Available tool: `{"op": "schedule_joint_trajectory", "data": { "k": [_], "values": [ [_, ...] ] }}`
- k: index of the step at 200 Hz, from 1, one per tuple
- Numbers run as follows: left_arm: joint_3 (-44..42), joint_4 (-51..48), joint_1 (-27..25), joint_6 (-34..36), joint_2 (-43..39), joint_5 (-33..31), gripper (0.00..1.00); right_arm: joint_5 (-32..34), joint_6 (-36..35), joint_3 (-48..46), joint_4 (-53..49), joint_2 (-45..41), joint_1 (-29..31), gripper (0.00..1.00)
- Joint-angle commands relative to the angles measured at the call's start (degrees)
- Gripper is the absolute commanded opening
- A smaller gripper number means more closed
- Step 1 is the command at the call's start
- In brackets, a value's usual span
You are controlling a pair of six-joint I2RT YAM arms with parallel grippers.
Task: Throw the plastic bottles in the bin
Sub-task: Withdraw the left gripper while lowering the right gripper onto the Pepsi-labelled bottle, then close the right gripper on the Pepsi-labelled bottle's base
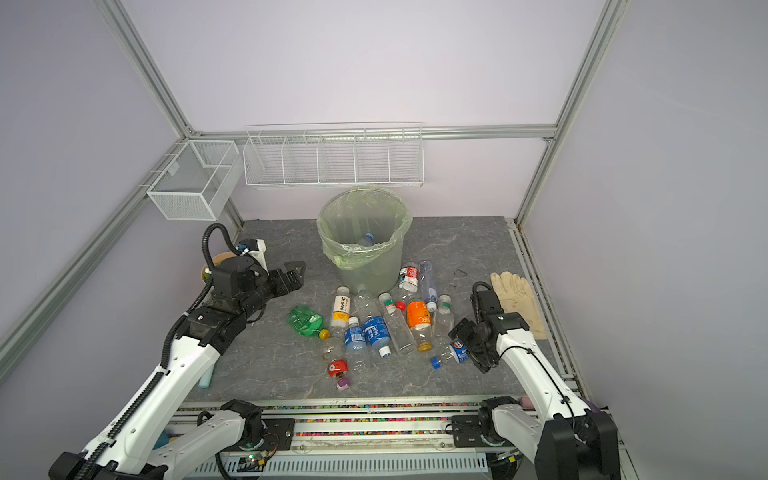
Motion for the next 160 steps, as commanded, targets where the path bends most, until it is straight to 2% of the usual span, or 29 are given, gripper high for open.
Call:
{"op": "schedule_joint_trajectory", "data": {
  "k": [1,105,160],
  "values": [
    [-1.66,1.66,1.51,-3.25,-1.03,3.09,0.99,1.83,3.42,-0.84,2.05,0.98,-0.31,0.91],
    [-3.68,2.04,2.3,-3.69,-0.9,3.32,0.99,2.61,4.48,-1.96,6.77,8.81,-0.36,1.0],
    [-4.42,1.83,2.75,-3.73,-1.55,3.39,0.99,3.65,5.54,-3.04,6.74,8.7,-0.36,0.85]
  ]
}}
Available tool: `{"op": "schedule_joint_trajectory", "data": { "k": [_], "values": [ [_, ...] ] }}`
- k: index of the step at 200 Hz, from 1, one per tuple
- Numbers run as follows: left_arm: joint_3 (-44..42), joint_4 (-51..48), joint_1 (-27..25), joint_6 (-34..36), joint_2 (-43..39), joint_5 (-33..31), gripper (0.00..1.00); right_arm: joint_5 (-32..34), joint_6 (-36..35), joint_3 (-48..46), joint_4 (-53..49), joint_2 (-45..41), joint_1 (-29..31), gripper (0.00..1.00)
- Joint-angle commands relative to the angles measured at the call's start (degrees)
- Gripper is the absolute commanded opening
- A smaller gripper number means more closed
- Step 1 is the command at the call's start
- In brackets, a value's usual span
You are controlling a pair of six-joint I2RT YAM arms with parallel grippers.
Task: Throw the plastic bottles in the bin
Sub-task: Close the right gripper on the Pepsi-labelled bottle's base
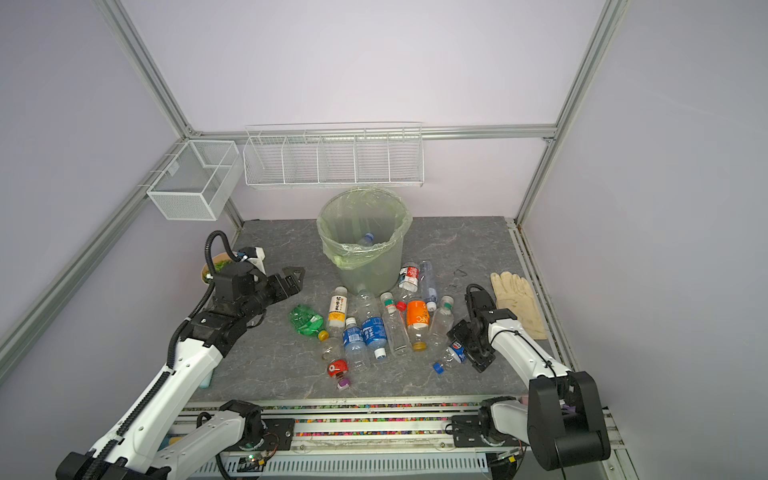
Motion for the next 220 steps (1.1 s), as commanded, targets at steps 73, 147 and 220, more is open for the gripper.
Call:
{"op": "schedule_joint_trajectory", "data": {
  "k": [73,147,220],
  "values": [
    [-0.97,0.46,0.59,-1.0,-1.09,0.37,0.99,2.62,1.18,-0.36,-1.25,-0.96,-0.31,0.63],
    [-1.51,0.17,0.83,-0.87,-1.48,0.37,0.99,1.72,0.62,-0.58,-0.07,0.07,-0.31,0.42],
    [-2.28,0.32,1.0,-0.88,-1.75,0.94,0.99,2.15,-1.07,0.13,-1.58,-0.64,-0.27,0.06]
  ]
}}
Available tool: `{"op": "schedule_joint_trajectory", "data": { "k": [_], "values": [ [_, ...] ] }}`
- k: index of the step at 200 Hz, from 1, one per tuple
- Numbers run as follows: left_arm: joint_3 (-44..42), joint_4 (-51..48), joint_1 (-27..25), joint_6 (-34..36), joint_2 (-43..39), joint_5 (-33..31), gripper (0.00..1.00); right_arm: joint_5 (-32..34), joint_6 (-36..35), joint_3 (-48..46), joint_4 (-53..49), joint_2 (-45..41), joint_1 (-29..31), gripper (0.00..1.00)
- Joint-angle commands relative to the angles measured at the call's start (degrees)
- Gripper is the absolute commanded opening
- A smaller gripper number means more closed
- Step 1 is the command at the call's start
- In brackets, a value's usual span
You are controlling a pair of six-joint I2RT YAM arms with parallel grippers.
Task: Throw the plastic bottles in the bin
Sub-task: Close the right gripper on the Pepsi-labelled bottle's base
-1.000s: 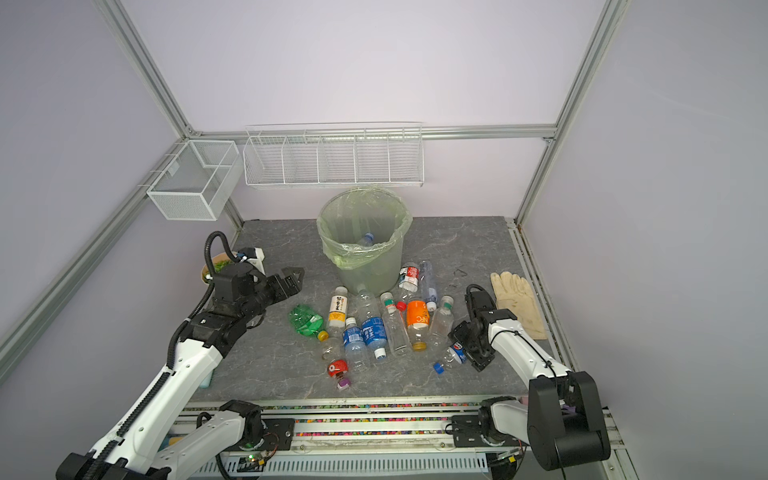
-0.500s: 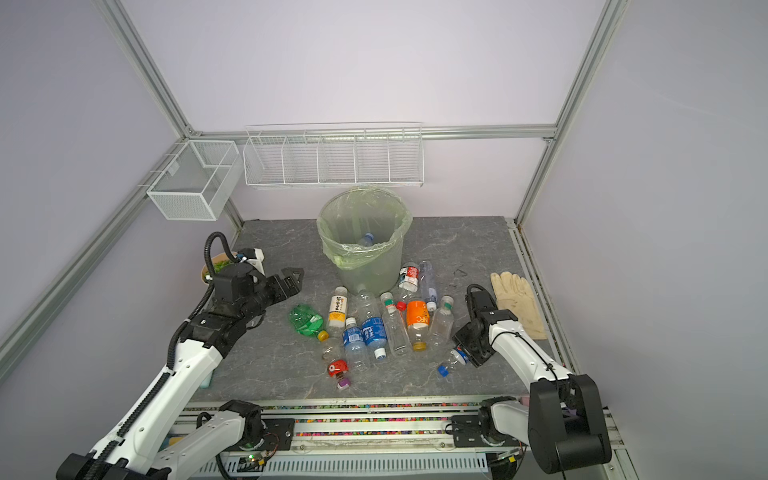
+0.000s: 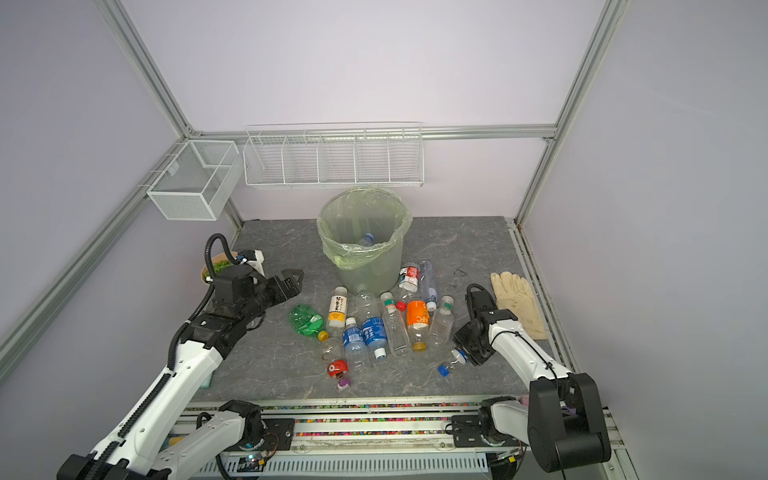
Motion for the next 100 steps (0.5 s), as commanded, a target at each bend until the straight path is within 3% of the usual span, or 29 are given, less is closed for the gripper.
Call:
{"op": "schedule_joint_trajectory", "data": {
  "k": [1,52,100],
  "values": [
    [-0.79,0.16,0.3,-0.61,-1.09,0.51,0.99,0.94,-0.69,0.39,-1.97,-0.16,-0.25,0.06],
    [-1.11,0.22,0.41,-0.7,-1.5,0.62,0.99,0.86,-6.56,3.65,-3.34,-3.89,-0.27,0.06],
    [-1.22,0.47,0.44,-1.07,-1.68,1.12,0.99,1.29,-14.95,7.18,-4.07,-14.4,-0.23,0.06]
  ]
}}
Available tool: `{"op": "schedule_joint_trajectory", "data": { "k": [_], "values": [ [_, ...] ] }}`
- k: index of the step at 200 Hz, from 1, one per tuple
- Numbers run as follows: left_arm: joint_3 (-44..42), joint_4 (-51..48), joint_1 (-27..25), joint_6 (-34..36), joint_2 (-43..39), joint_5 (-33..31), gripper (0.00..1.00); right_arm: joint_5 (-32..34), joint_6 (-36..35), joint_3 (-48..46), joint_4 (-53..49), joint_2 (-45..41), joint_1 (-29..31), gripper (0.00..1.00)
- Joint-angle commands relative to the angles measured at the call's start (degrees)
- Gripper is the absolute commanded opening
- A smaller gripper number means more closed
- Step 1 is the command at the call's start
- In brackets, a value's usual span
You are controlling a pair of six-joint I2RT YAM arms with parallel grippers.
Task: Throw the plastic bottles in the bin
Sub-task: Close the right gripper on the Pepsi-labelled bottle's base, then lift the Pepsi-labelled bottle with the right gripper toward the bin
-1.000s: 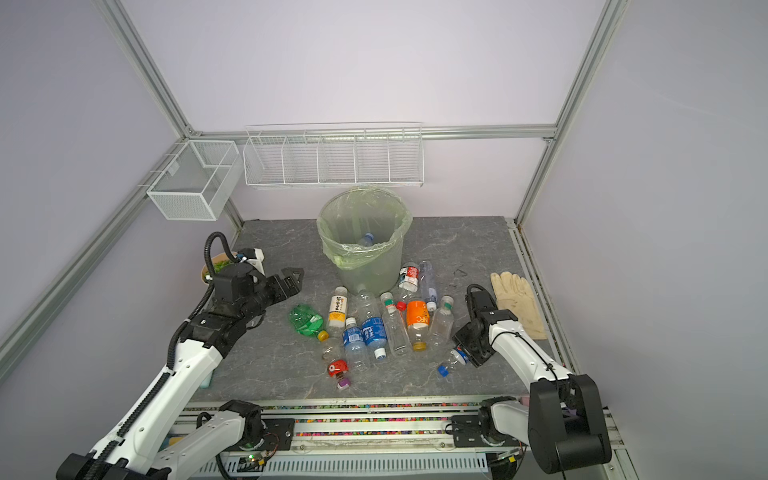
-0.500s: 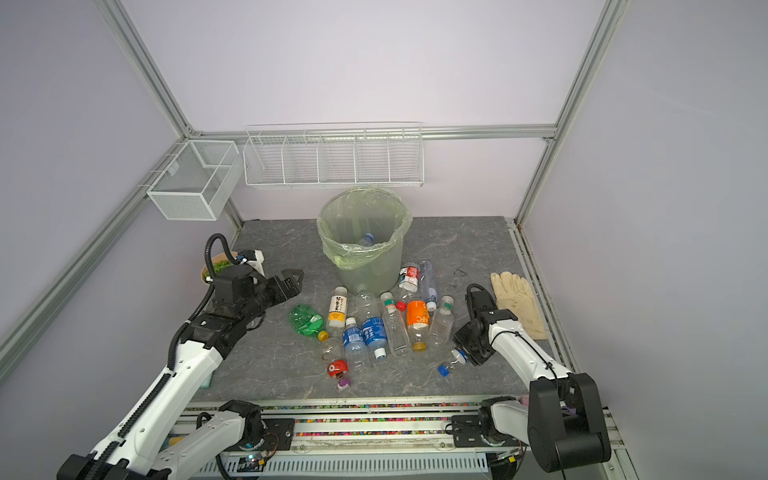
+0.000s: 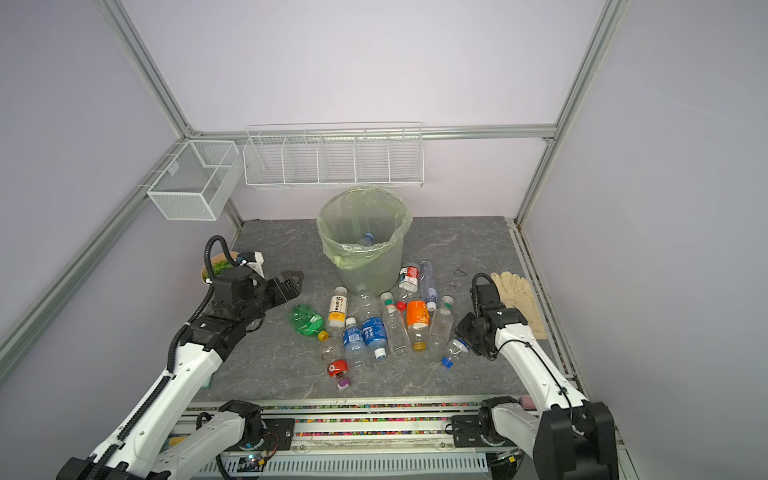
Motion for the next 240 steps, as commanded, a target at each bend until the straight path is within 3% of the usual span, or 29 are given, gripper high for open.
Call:
{"op": "schedule_joint_trajectory", "data": {
  "k": [1,66,109,240],
  "values": [
    [-0.48,0.46,0.42,-0.96,-0.98,0.71,0.99,1.04,-5.72,2.05,-1.43,-5.68,-0.25,0.06],
    [-0.32,0.76,0.35,-1.75,-1.57,1.49,0.99,0.09,-17.1,8.51,-2.28,-15.81,0.6,0.07],
    [-0.44,0.5,0.4,-2.25,-1.75,1.85,0.99,1.7,-21.4,16.38,-4.53,-12.83,2.45,0.07],
    [-1.86,-0.02,0.35,-3.42,-2.45,4.4,0.99,11.56,-26.47,32.73,1.18,-2.53,20.31,0.07]
  ]
}}
